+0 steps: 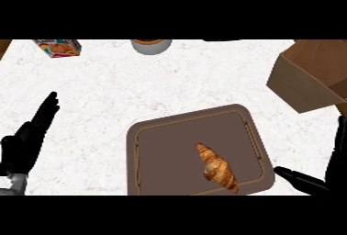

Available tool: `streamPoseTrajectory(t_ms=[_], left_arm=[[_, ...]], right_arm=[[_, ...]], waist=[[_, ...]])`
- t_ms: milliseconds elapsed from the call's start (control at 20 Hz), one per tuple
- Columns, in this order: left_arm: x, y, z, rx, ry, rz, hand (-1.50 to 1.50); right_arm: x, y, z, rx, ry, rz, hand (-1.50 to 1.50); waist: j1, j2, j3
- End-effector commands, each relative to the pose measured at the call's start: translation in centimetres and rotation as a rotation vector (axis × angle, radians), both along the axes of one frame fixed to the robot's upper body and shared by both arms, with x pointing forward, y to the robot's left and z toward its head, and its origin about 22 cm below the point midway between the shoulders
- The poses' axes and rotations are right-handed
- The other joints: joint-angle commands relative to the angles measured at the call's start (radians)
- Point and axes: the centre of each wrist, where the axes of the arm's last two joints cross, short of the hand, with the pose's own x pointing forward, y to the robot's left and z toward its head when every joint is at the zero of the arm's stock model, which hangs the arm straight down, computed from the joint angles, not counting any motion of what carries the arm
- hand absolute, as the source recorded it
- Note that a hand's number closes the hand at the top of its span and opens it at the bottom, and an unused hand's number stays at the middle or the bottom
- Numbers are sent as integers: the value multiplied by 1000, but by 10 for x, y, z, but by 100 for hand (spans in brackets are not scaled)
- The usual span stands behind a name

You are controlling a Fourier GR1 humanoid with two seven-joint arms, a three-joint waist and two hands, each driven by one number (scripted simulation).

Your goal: Pick the croissant from the tray and place it in the cardboard box

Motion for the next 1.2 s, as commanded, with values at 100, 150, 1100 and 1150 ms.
streamPoseTrajectory(t_ms=[100,150,1100,1150], left_arm=[[-5,-16,-25,56,40,-33,0],[-2,-17,-24,51,44,-50,0],[26,-46,-39,72,23,-123,0],[33,-30,-35,81,28,-105,0]], right_arm=[[-88,-62,-39,-366,-21,6,-150],[-96,-59,-42,-443,-3,-1,-150],[-190,28,29,-771,383,-170,-150],[-204,42,29,-770,406,-189,-150]], waist=[[25,-8,-10],[39,-9,-11],[102,-6,-15],[95,-6,-15]])
